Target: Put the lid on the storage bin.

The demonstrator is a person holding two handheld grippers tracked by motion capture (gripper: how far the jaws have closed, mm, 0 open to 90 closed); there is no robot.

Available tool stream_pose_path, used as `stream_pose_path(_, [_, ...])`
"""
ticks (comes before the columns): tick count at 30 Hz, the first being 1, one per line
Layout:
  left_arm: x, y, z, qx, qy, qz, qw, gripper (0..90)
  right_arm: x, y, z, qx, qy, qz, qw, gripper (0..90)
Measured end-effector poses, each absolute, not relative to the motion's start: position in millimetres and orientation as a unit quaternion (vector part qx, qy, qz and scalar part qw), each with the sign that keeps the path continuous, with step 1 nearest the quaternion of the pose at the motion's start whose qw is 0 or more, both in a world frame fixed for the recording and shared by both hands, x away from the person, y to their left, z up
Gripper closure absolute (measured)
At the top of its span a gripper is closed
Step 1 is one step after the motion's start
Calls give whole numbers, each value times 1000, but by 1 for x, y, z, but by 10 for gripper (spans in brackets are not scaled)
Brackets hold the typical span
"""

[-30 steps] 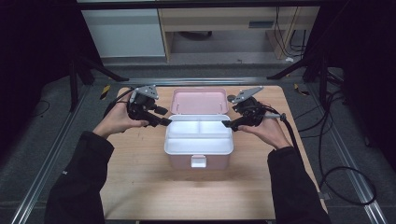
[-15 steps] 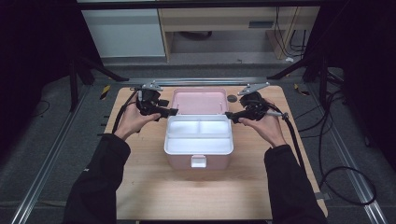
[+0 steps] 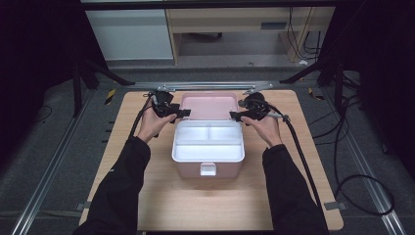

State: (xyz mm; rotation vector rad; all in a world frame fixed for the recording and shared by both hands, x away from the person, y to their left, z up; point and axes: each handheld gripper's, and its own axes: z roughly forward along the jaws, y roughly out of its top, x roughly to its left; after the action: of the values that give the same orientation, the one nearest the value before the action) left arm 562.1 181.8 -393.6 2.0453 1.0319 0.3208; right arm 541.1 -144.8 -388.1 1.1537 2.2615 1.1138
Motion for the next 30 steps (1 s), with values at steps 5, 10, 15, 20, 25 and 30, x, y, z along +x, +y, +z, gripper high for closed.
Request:
stream_pose_path(5, [568,182,-403,813,417,122,387,338,550,-143,-398,429,792,402,162,263])
stream_pose_path(10, [573,183,-409,806,430,101,395,337,558,-143,-406,442,786,410,140,288])
stream_pose_path(15, [576,182,-413,804,433,107,393,362,561,-142,-410,446,784,413,127,320])
stream_pose_path(20, [576,182,-412,800,441,111,391,429,564,-142,-412,451,783,413,117,315])
stream_pose_path(25, [575,188,-406,795,442,102,402,469,563,-144,-409,455,775,423,117,319])
stream_pose_path(30, [572,190,-403,773,432,70,460,585,560,-144,-390,445,726,522,44,437])
